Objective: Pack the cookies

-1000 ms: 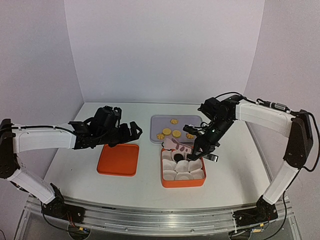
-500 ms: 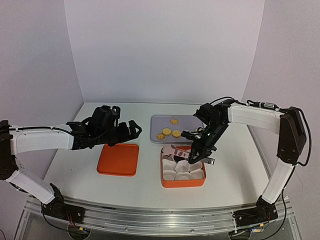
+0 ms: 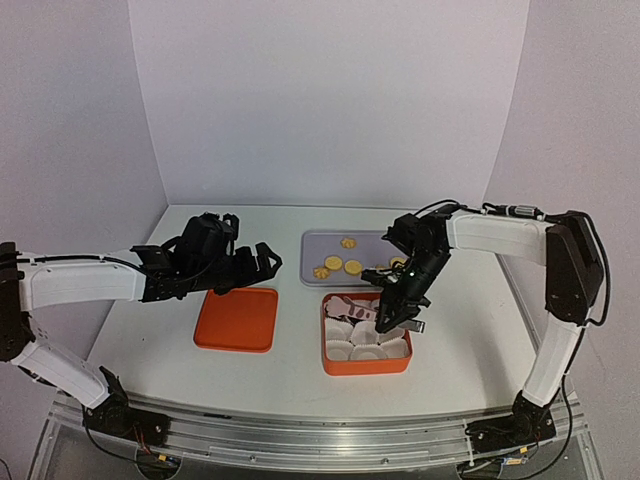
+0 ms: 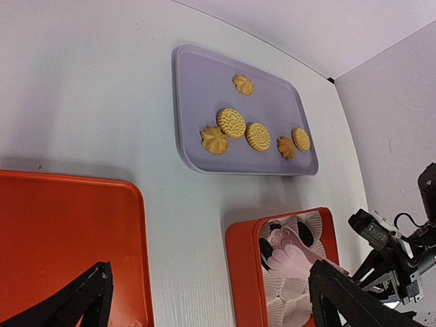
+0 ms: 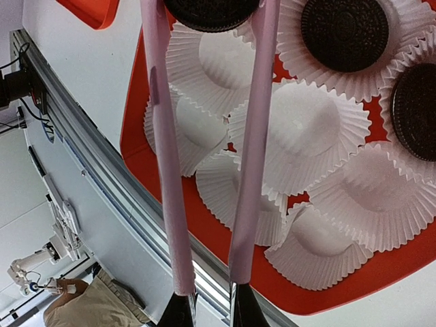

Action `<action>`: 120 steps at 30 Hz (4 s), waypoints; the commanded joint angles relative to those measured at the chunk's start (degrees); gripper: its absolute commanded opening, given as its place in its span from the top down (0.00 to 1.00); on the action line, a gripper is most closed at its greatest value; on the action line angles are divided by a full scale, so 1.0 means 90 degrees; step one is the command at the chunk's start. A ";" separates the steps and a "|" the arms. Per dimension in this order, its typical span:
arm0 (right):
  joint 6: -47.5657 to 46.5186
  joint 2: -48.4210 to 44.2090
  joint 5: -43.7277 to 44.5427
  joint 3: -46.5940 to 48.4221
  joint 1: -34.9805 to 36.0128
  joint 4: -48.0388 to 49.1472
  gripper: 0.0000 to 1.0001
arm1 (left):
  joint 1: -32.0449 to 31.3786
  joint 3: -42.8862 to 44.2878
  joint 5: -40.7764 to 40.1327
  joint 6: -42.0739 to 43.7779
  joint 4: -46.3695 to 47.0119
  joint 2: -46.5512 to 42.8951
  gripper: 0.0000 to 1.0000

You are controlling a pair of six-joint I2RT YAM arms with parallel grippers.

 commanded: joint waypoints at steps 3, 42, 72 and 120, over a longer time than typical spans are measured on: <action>0.0176 -0.0018 0.0115 0.0040 0.0033 0.0157 0.92 | -0.0009 -0.0020 0.0016 -0.0061 0.0171 -0.0214 0.00; 0.0821 -0.0165 0.1577 -0.0033 0.0518 0.0436 0.82 | -0.0012 0.0137 0.0138 -0.0071 0.0220 0.0025 0.00; 0.0776 -0.0567 0.1289 0.0131 0.0543 0.0436 0.73 | -0.0016 0.0205 0.0244 -0.0026 0.0264 0.0152 0.00; -0.0051 0.2263 0.3840 0.3990 -0.0251 -0.1180 0.68 | -0.0008 0.0510 -0.0062 0.0089 -0.0227 0.0251 0.00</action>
